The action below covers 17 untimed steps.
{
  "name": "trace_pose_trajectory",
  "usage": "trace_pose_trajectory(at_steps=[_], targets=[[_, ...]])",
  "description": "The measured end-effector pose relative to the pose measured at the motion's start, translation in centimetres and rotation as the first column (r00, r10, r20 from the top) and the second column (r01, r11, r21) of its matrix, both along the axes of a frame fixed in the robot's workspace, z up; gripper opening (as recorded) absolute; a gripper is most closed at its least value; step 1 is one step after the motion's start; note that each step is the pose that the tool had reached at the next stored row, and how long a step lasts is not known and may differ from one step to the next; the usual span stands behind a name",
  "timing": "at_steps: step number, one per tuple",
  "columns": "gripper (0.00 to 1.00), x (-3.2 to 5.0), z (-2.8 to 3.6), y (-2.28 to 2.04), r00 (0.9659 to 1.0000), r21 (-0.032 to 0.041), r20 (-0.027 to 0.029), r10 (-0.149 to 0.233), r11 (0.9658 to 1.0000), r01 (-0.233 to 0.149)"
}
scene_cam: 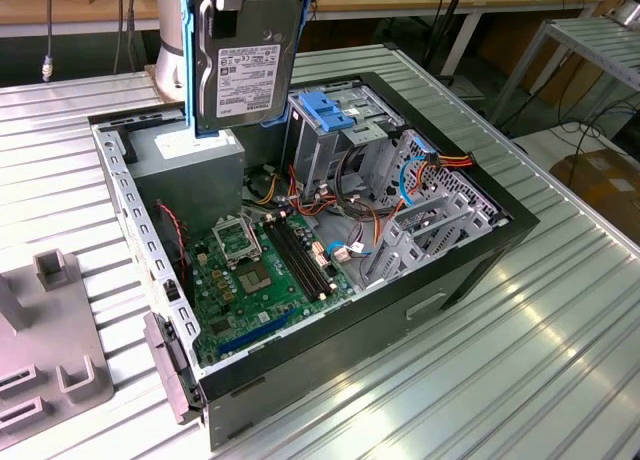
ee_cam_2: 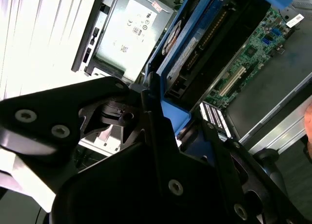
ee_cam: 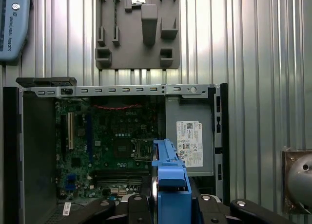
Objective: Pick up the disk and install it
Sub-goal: 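Insert the disk into the insertion slot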
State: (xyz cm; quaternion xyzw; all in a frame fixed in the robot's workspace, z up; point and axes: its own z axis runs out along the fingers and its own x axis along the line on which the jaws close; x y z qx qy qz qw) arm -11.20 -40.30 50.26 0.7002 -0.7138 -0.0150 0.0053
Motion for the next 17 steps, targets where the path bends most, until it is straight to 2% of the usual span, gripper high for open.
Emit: trace_pose_trajectory(at_steps=[10, 17], targets=[[0.37, 0.03, 0.0, -0.1, 1.0, 0.0, 0.0, 0.0, 1.0, 0.0], [0.37, 0.03, 0.0, -1.22, 1.0, 0.0001, 0.0001, 0.0, 1.0, 0.0]])
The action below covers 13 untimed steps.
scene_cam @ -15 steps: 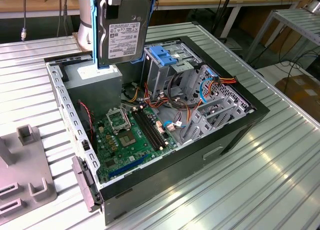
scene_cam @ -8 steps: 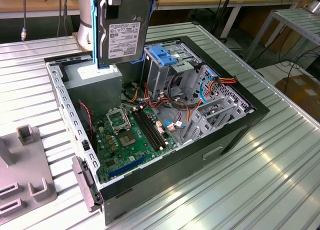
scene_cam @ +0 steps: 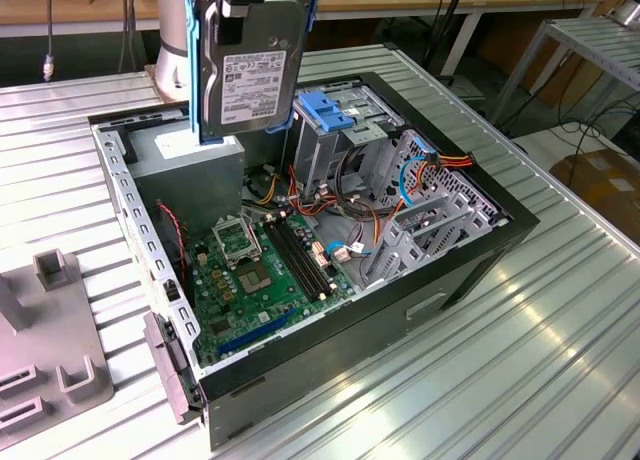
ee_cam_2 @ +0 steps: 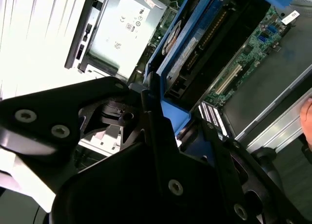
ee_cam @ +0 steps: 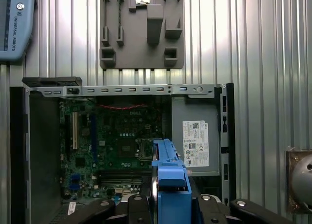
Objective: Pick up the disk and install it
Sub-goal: 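Insert the disk into the insertion slot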
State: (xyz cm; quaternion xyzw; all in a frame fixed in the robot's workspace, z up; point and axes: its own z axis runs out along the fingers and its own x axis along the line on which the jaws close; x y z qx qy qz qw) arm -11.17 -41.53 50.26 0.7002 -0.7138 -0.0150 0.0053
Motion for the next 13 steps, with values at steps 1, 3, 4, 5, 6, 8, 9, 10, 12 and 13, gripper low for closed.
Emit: trace_pose_trajectory(at_steps=[1, 3, 4, 5, 6, 8, 9, 10, 12, 13], targets=[[0.37, 0.0, 0.0, -0.2, 1.0, 0.0, 0.0001, 0.0, 1.0, 0.0], [0.37, 0.01, 0.0, -0.53, 1.0, 0.0, 0.0, 0.0, 1.0, 0.0], [0.37, 0.01, 0.0, -0.66, 1.0, -0.0001, 0.0, 0.0, 1.0, 0.0], [0.37, 0.01, 0.01, -0.88, 1.0, -0.0001, -0.0001, 0.0, 1.0, 0.0], [0.37, 0.02, 0.0, -0.99, 1.0, -0.0001, 0.0, 0.0, 1.0, 0.0], [0.37, 0.03, 0.0, -1.26, 1.0, 0.0, 0.0, 0.0, 1.0, 0.0], [0.37, 0.04, 0.0, -1.41, 1.0, -0.0001, 0.0, 0.0, 1.0, 0.0], [0.37, 0.05, 0.0, -1.52, 1.0, 0.0, 0.0, 0.0, 1.0, 0.0], [0.37, 0.08, 0.0, -1.64, 1.0, -0.0001, 0.0, 0.0, 1.0, 0.0], [0.37, 0.1, 0.0, -1.71, 1.0, 0.0, 0.0, 0.0, 1.0, 0.0]])
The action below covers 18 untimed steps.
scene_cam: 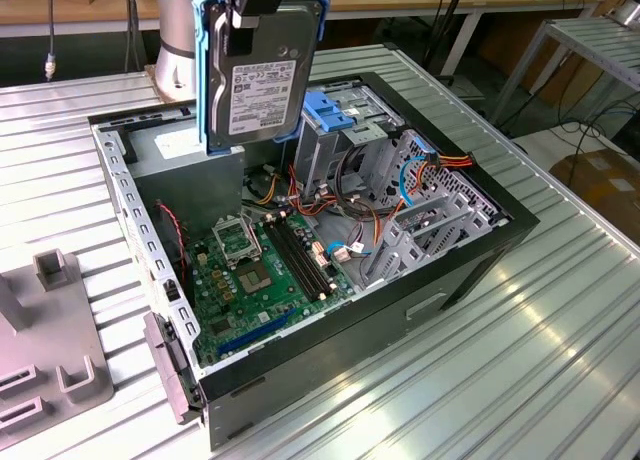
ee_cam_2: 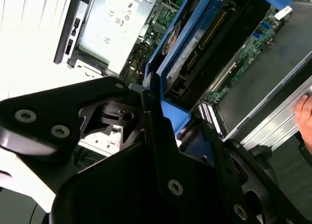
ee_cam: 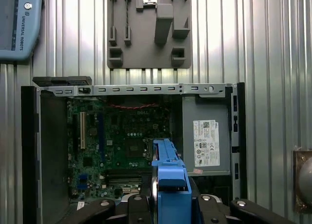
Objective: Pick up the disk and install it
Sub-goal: 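Insert the disk into the insertion slot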
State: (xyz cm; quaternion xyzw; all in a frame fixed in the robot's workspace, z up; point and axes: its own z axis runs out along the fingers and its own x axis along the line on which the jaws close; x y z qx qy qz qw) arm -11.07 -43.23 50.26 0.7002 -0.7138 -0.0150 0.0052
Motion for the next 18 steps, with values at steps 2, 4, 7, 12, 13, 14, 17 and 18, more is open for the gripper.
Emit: trace_pose_trajectory(at_steps=[2, 4, 7, 12, 13, 14, 17, 18], targets=[[0.37, 0.03, 0.0, -0.14, 1.0, -0.0001, 0.0, 0.0, 1.0, 0.0], [0.37, 0.06, 0.0, -0.22, 1.0, 0.0, 0.0, 0.0, 1.0, 0.0], [0.37, 0.29, 0.0, -0.27, 1.0, -0.0004, -0.0001, 0.0, 1.0, 0.0], [0.37, 0.92, 0.0, -0.28, 1.0, -0.0011, 0.0, 0.0, 1.0, 0.0], [0.37, 0.99, 0.0, -0.28, 1.0, -0.0013, -0.0001, 0.0, 1.0, 0.0], [0.37, 1.24, 0.0, -0.29, 1.0, -0.0017, 0.0, 0.0, 1.0, 0.0], [0.37, 1.37, 0.0, -0.3, 1.0, -0.0024, -0.0001, 0.0, 1.0, 0.0], [0.37, 1.36, 0.0, -0.3, 1.0, -0.0024, -0.0001, 0.0, 1.0, 0.0]])
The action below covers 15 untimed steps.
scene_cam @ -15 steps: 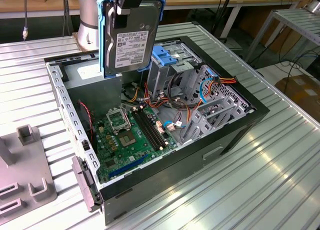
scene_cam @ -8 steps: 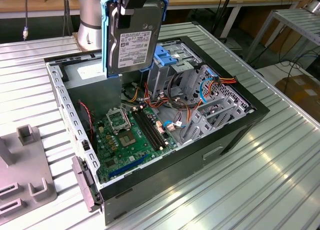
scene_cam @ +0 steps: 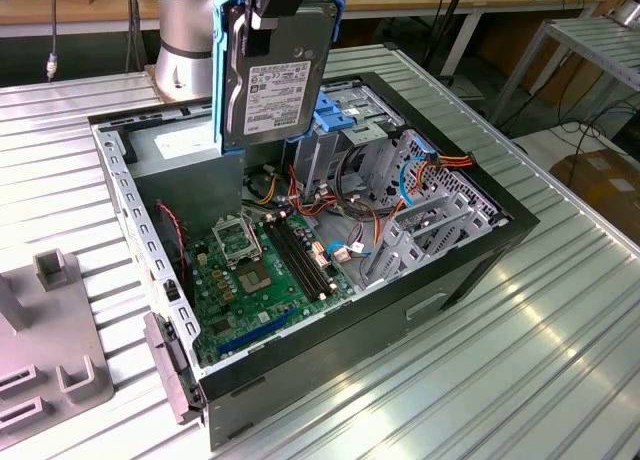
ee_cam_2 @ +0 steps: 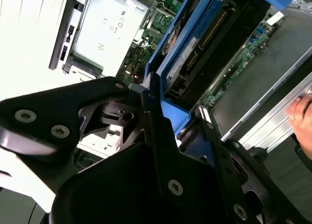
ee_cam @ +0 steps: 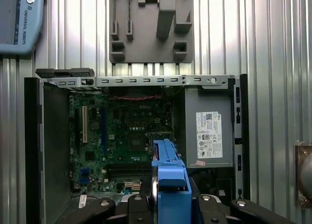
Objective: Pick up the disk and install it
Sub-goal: 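Insert the disk into the insertion slot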
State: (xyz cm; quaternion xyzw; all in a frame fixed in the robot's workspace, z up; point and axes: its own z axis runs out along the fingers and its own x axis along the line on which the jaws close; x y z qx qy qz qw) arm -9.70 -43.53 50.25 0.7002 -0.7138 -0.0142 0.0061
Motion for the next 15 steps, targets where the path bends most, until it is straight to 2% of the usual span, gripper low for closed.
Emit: trace_pose_trajectory(at_steps=[7, 15], targets=[[0.37, 0.0, 0.0, -0.11, 1.0, -0.0001, 0.0, 0.0, 1.0, 0.0], [0.37, 0.01, 0.0, -0.61, 1.0, -0.0001, 0.0, 0.0, 1.0, 0.0]])
